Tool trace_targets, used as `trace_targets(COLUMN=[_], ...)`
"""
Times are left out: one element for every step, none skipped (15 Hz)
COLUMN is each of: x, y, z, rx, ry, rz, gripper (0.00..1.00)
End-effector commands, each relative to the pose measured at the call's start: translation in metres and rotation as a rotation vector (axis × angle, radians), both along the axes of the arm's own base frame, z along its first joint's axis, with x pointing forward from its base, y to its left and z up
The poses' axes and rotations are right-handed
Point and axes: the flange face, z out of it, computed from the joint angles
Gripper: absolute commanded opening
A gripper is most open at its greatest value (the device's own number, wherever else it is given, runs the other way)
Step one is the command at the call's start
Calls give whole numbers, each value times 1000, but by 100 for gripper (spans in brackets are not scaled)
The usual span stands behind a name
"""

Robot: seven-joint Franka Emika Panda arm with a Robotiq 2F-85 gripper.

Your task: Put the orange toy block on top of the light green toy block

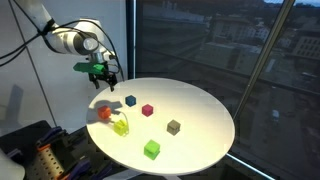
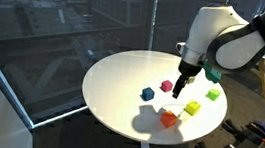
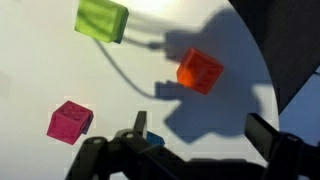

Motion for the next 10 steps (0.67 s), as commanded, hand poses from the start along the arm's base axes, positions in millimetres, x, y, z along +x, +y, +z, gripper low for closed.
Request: trace_targets(x=[-5, -5, -6, -6, -6, -7, -8, -8, -9, -10], y=[6, 5, 4, 3, 2, 2, 2, 2, 2, 3], z=[-11, -14, -18, -21, -24, -28, -31, -33, -36, -38], rx=[4, 8, 12, 15, 19, 26, 30, 38, 44, 50], ry=[3, 10, 16, 22, 27, 32, 33, 31, 28, 20], rz=[0, 3, 2, 1, -1, 0, -3, -3, -3, -3], gripper=[100, 100, 100, 100, 100, 100, 100, 100, 100, 100])
